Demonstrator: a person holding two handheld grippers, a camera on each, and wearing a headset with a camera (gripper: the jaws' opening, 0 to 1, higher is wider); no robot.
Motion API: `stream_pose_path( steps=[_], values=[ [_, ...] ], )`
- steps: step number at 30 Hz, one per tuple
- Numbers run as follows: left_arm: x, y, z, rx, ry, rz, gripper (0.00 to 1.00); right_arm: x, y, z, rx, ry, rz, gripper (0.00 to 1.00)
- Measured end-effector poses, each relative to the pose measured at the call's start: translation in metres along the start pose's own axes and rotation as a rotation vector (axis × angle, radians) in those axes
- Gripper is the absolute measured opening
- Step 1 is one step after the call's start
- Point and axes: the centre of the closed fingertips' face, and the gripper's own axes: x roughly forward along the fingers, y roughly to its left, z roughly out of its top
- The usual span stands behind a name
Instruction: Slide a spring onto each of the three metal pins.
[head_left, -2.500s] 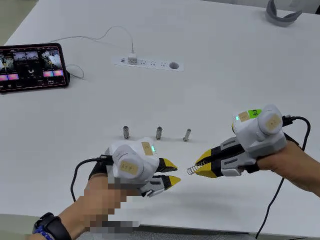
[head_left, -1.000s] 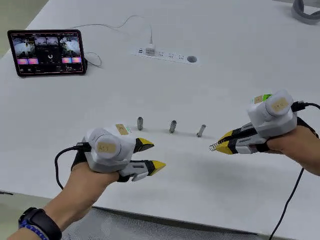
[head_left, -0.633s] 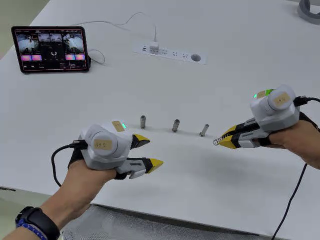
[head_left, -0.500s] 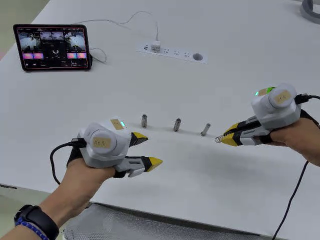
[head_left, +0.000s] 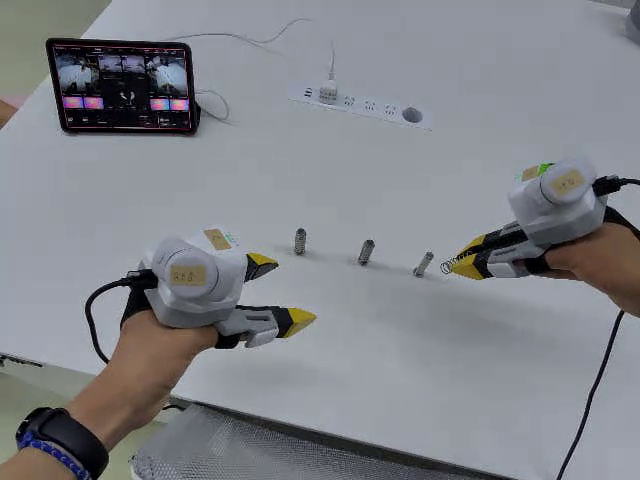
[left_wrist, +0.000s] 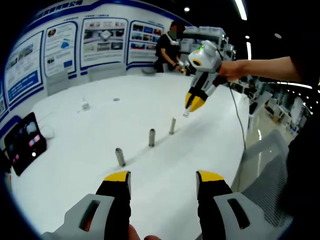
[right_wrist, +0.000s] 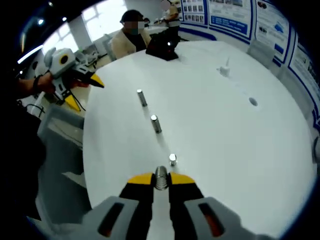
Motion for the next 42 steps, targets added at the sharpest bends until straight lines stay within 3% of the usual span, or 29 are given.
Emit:
stream_pose_path(
  steps=[15,27,42],
  values=[
    [-0.015,0.024,-0.003,-0.059,-0.020,0.058,0.62,0.014,-0.015,0.008,-0.036,0.039,0.002,0.13],
    [-0.020,0.028,-0.008,-0.082,-0.022,0.075,0.62,0.024,-0.016,0.009,-0.078,0.076,0.012,0.13],
    [-0.025,0.032,-0.003,-0.082,-0.032,0.084,0.62,0.035,-0.015,0.012,-0.124,0.113,0.029,0.13]
  ],
)
